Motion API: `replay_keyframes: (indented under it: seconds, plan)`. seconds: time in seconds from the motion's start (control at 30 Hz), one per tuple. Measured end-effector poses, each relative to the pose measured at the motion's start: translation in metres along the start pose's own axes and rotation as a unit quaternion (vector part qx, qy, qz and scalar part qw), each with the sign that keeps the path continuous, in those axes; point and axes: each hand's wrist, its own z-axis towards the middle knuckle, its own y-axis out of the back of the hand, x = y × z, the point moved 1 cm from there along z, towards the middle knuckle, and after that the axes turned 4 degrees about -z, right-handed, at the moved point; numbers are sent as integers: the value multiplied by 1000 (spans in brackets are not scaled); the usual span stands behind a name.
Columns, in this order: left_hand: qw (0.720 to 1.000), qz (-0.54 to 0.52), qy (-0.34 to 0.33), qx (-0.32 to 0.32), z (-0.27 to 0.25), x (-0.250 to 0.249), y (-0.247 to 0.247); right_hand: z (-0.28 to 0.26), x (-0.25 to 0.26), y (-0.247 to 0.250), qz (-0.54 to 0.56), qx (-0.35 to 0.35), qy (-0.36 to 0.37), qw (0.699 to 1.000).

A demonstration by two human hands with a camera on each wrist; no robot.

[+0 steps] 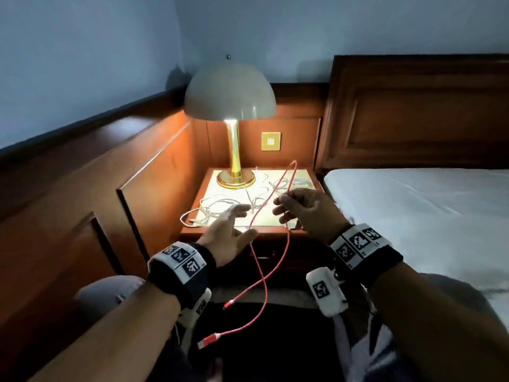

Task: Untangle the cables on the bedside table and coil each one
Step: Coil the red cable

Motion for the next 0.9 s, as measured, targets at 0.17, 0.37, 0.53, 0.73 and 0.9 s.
replay_keyframes:
  seconds: [0.17, 0.37, 0.53, 0.73, 0.9]
  plan:
    - [992, -88, 25, 86, 1, 44, -50, -13, -53, -21, 90, 30, -43, 995]
    - [984, -27, 51, 169, 17, 68, -81, -3, -66, -34, 176, 85, -33, 980]
    - [972, -151, 133, 123, 25, 62, -86, 6, -87, -38, 166, 29, -30, 985]
    - [909, -371, 173, -80, 36, 50, -62, -9, -111, -54, 78, 196, -170, 963]
    - [904, -361, 150, -171, 27, 46, -61, -45, -89, -70, 140, 342, -216, 904]
